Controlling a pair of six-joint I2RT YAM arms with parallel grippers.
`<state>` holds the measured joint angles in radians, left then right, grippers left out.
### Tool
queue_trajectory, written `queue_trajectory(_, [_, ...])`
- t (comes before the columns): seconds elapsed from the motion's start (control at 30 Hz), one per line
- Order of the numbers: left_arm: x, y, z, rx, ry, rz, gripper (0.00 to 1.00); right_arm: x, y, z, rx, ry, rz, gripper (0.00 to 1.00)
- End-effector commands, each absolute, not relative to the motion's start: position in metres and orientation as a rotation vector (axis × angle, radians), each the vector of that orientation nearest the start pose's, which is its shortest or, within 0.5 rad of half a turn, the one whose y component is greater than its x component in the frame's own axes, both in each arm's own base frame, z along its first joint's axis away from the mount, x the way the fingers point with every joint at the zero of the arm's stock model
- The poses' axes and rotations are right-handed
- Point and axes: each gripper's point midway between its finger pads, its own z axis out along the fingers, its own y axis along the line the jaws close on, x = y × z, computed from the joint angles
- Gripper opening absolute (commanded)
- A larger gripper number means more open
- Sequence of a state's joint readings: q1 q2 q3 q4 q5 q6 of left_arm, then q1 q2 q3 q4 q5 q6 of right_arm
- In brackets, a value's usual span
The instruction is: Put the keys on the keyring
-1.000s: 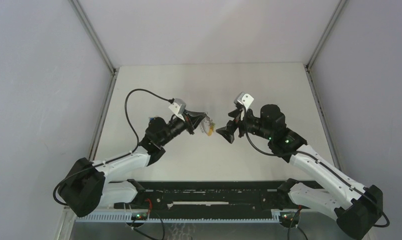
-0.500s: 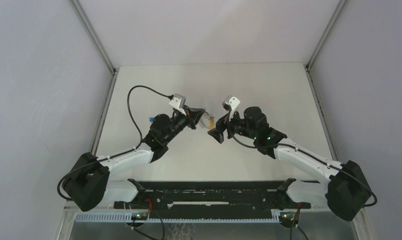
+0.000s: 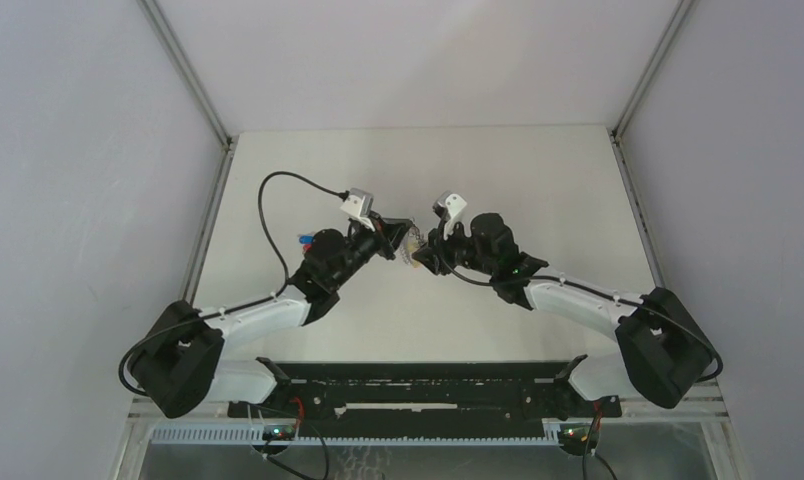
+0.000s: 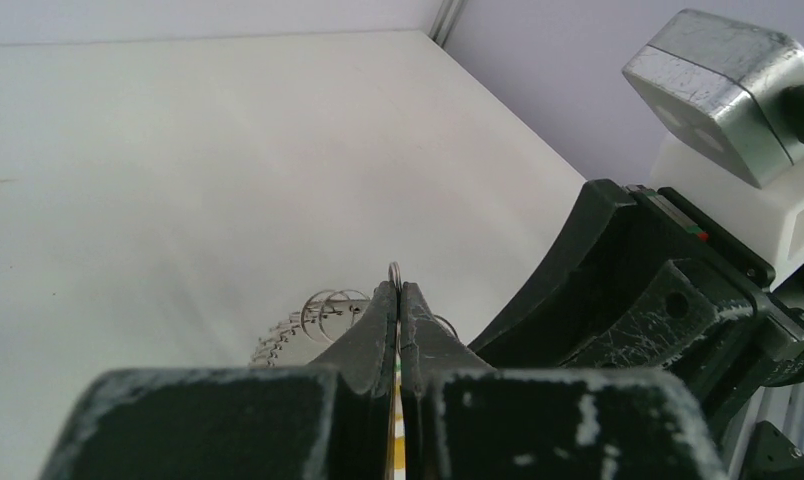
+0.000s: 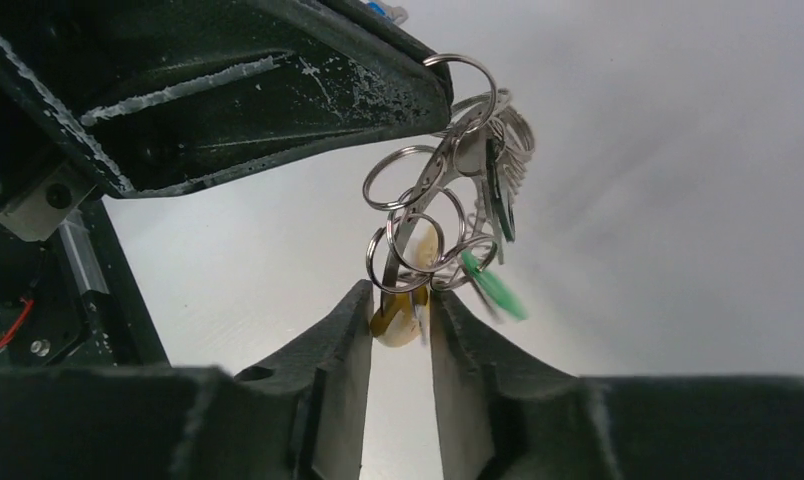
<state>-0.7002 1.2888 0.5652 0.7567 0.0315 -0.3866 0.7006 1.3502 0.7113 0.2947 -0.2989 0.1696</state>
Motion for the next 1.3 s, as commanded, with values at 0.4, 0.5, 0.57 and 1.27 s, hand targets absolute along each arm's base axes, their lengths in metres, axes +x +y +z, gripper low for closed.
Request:
queue_trajectory(0.4, [0.318,-0.262,0.263,0.171,1.484,-0.779,0.50,0.303,0.265,0.177,-0.585,1.868,0.845,0.00])
queue_trajectory(0.5, [0.317,-0.238,0.262,0.134,1.495,-0.685,0.60,0.318,0.243,0.175,-0.497,1.910,0.859,0.00])
queue_trajectory(0.57, [0.315,-0.222,0.258,0.108,1.514,-0.631,0.65,0.328,0.228,0.170,-0.427,1.940,0.875,0.00])
queue_trajectory(1.27, [0.284,-0.126,0.156,-0.155,1.740,-0.361,0.97,0.383,0.122,0.056,0.350,2.246,1.101,0.17])
